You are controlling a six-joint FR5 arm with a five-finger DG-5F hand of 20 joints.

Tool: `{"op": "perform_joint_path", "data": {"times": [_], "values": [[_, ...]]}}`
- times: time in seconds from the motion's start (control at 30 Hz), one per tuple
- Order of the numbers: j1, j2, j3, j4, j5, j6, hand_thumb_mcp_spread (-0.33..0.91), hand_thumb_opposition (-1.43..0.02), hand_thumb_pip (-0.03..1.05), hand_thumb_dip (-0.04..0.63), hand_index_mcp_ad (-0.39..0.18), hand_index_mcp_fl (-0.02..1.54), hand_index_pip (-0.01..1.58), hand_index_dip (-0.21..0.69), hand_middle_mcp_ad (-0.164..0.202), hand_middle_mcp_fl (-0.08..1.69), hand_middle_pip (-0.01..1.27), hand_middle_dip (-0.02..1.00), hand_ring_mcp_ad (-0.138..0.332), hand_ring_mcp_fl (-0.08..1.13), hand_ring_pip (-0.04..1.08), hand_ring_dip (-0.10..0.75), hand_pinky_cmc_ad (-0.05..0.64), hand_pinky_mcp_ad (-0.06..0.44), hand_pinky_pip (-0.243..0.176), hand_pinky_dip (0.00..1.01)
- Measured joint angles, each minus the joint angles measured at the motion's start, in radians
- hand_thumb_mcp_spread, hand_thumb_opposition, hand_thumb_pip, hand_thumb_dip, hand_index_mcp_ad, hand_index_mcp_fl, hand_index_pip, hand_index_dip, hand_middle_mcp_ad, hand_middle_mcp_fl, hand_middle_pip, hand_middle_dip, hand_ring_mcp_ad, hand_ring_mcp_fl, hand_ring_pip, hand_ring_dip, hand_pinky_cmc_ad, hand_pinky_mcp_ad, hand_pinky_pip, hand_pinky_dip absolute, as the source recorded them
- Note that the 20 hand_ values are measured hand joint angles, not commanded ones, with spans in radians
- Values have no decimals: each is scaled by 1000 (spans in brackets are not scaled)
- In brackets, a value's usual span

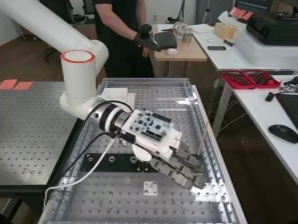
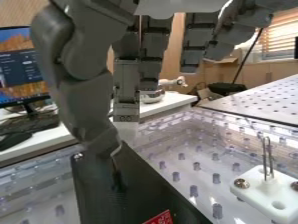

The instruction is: Grab the drill bit and place it in the clear container

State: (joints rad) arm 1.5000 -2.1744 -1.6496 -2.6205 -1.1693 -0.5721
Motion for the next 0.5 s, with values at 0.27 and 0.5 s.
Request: {"op": "perform_joint_path", "data": {"times": [0.27, 0.5], "values": [[-1, 3, -3, 0, -9, 7, 527, -883, 543, 300, -56, 515, 1007, 246, -65, 326, 101, 250, 101, 120, 96, 72, 218, 56, -37, 138], [-3, 1, -1, -3, -28, 0, 525, -883, 545, 300, -63, 520, 1007, 236, -70, 328, 101, 250, 105, 119, 96, 72, 218, 52, -37, 138]]}}
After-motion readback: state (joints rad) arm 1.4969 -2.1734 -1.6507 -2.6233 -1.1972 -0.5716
